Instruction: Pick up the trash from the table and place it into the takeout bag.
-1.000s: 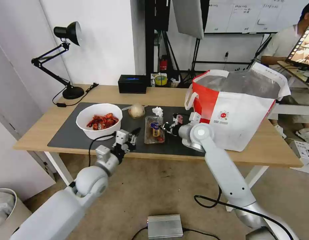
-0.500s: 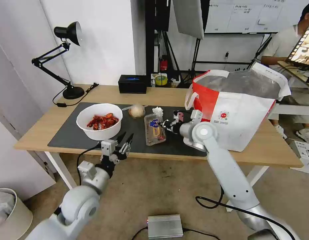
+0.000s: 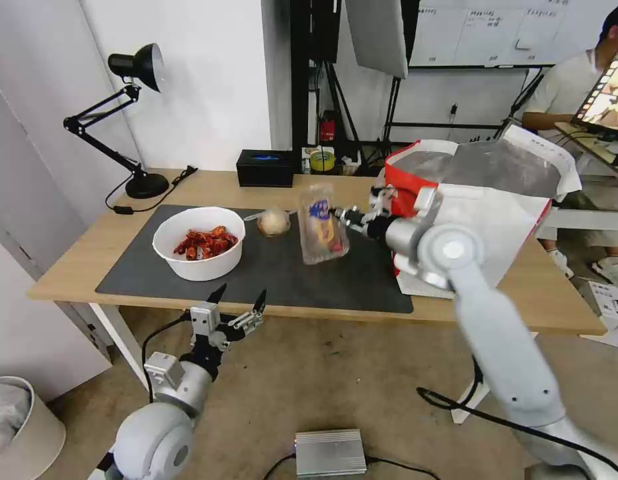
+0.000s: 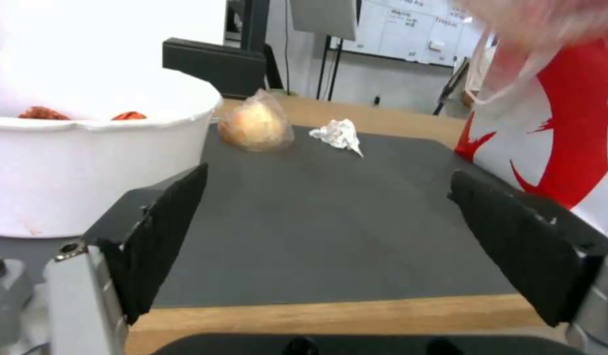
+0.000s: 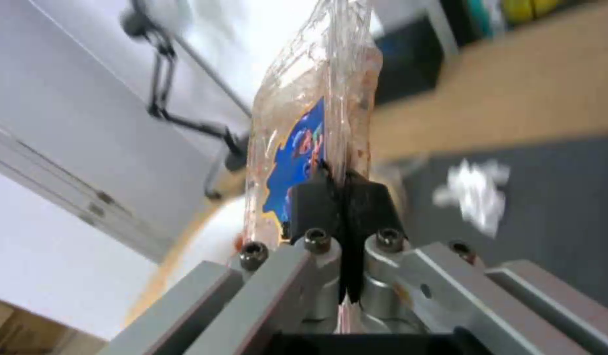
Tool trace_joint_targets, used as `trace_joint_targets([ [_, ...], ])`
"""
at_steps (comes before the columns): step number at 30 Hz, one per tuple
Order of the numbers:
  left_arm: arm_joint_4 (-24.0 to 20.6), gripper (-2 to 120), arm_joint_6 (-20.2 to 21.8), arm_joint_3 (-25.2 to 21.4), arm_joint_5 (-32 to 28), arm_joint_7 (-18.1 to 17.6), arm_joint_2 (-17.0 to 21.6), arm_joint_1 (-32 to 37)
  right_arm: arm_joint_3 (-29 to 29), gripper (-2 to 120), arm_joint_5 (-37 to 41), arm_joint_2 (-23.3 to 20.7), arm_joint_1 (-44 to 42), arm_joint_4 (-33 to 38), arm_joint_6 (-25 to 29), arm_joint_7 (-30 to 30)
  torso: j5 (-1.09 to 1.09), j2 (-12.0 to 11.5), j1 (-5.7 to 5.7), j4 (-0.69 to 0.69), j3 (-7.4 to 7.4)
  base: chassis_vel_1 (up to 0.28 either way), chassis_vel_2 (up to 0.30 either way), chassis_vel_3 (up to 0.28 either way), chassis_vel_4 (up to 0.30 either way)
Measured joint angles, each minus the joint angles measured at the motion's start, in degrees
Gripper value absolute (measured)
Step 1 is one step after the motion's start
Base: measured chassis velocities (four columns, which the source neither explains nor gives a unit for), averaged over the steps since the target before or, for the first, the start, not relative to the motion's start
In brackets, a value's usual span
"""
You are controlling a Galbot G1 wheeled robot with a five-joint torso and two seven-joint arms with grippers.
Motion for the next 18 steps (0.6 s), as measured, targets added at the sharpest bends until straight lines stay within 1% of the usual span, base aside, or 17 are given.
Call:
trace_joint_targets([
  [2, -0.18, 100, 0.00, -0.13, -0.01, -0.01, 0.04, 0.07, 0.63, 0, 0.41, -0.34, 0.61, 0.41, 0.09, 0.22, 0.00, 0.00, 0.00, 0.00, 0.00, 0.000, 0.000, 0.000, 0.000],
  [6, -0.89, 100, 0.00, -0.68, -0.05, -0.02, 0.16, 0.41, 3.53, 0, 3.04, -2.67, 3.19, 1.44, 0.36, 1.32, 0.00, 0.00, 0.00, 0.00, 0.00, 0.000, 0.000, 0.000, 0.000],
  [12, -1.09, 100, 0.00, -0.97, -0.07, -0.03, 0.18, 0.66, 5.66, 0, 4.91, -4.53, 4.69, 1.40, 0.56, 2.25, 0.01, 0.00, 0.00, 0.00, 0.00, 0.000, 0.000, 0.000, 0.000],
  [13, -1.18, 100, 0.00, -1.04, -0.08, -0.03, 0.12, 0.76, 7.31, 0, 6.17, -5.92, 5.75, 0.78, 0.97, 2.91, -0.01, 0.00, 0.00, -0.01, 0.00, 0.000, 0.000, 0.000, 0.000],
  [16, -1.19, 100, 0.00, -1.05, -0.09, -0.03, 0.10, 0.78, 7.78, 0, 6.58, -6.42, 6.05, 0.49, 1.14, 3.03, 0.02, 0.00, 0.00, -0.01, 0.00, 0.000, 0.000, 0.000, 0.000],
  [18, -1.21, 100, 0.00, -1.05, -0.14, -0.03, 0.10, 0.78, 9.45, 0, 7.46, -8.77, 7.09, -0.87, 1.51, 3.35, 0.00, 0.00, 0.00, 0.00, 0.01, 0.000, 0.000, 0.000, 0.000],
])
